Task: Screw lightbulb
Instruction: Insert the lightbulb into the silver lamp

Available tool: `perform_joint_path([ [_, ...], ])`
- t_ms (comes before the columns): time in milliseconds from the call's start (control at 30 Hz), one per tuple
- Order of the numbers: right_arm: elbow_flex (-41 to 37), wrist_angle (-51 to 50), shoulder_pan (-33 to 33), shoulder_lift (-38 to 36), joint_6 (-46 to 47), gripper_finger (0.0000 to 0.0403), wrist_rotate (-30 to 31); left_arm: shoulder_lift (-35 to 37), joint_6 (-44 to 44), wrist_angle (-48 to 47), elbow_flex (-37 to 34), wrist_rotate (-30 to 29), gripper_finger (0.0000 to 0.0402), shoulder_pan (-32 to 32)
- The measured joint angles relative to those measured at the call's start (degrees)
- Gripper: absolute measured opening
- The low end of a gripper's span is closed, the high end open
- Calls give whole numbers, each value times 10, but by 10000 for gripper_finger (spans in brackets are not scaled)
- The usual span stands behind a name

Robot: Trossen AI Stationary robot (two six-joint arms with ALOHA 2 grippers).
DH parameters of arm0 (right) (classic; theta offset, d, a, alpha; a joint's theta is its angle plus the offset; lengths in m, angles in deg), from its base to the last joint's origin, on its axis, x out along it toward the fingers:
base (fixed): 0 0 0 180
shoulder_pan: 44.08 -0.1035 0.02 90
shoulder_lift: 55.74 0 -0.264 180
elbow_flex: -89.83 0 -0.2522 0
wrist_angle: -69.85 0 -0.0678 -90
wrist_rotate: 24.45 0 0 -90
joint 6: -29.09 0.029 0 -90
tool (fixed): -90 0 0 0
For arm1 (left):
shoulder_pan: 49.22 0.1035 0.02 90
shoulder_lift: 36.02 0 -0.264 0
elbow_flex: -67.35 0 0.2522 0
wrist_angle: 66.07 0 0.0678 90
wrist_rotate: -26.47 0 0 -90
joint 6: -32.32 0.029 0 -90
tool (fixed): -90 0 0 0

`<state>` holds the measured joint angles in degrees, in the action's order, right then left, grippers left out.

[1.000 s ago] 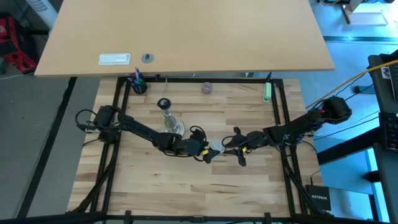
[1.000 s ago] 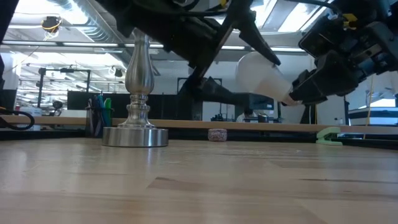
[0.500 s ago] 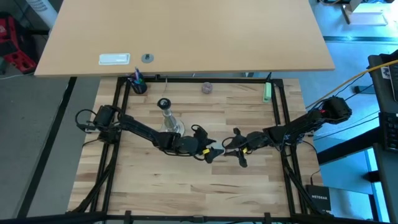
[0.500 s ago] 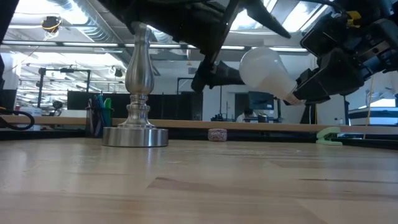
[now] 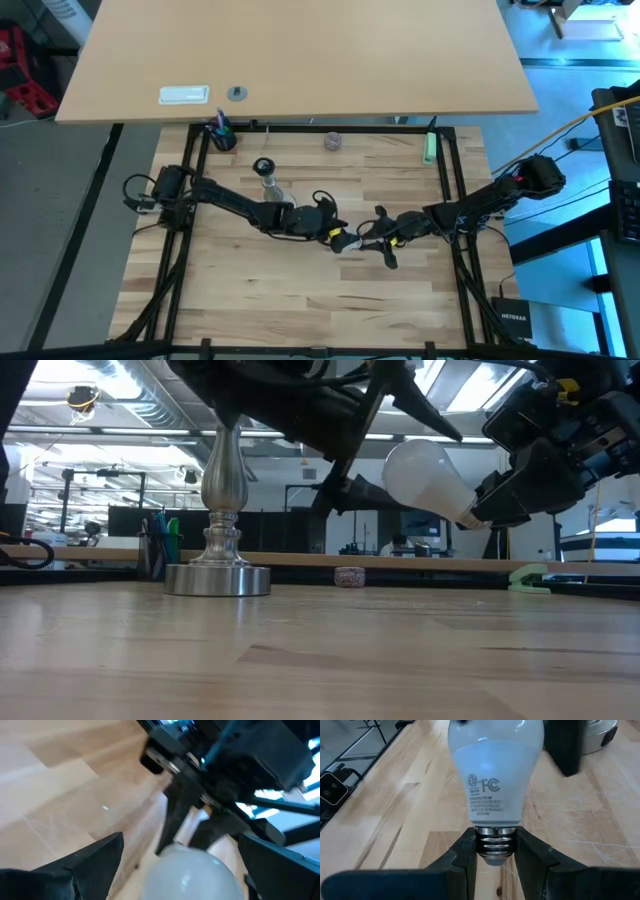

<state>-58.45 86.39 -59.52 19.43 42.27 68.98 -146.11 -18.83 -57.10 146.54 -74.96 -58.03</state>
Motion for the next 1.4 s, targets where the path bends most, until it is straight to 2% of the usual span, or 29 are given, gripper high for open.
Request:
perform_joint_path([
  [333,0,0,0,0,0,102,0,0,-24,-42,0,5,382,-14],
  [633,0,1,0,1,0,102,0,-4,-27,-51,0,-28,378,-14],
  [733,0,1,0,1,3,102,0,-5,-27,-44,0,-28,354,-14],
  [867,0,0,1,1,5,105,0,-5,-24,-39,0,-29,298,-17],
  [1000,0,0,1,1,5,131,0,-5,-16,-39,0,-29,244,-17],
  [1200,0,-14,1,-15,9,177,-23,-2,13,-45,0,-28,244,-21],
  [1400,0,-125,1,-117,33,192,-95,59,51,-87,0,-35,244,-49],
])
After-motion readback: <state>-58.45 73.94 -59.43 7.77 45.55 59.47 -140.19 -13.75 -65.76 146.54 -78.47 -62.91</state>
